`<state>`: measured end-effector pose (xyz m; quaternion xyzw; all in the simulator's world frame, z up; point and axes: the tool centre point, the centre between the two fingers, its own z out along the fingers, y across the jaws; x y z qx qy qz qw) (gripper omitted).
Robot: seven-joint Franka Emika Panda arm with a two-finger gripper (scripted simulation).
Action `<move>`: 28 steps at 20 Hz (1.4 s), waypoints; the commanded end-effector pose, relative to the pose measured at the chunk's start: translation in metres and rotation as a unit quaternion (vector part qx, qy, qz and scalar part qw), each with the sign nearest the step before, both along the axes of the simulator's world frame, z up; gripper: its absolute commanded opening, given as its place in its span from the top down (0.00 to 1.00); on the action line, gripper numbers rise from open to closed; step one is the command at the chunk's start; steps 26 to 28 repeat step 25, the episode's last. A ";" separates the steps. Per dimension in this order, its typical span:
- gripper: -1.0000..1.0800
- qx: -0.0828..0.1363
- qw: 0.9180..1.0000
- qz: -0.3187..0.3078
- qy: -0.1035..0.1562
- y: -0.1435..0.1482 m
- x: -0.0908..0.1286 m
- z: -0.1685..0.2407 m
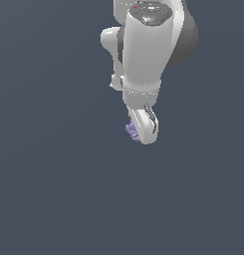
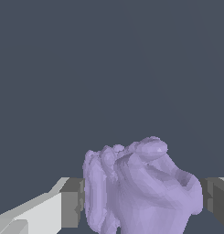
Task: Pick up the object and move it to a goal position.
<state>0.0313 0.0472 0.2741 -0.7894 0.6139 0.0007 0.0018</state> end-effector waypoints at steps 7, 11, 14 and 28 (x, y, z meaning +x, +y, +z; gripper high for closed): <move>1.00 -0.001 1.000 0.000 0.001 -0.024 -0.033 0.089; 1.00 -0.001 1.000 0.000 0.001 -0.033 -0.045 0.123; 1.00 -0.002 1.000 0.000 0.001 -0.039 -0.051 0.144; 1.00 -0.002 1.000 0.001 0.001 -0.045 -0.058 0.173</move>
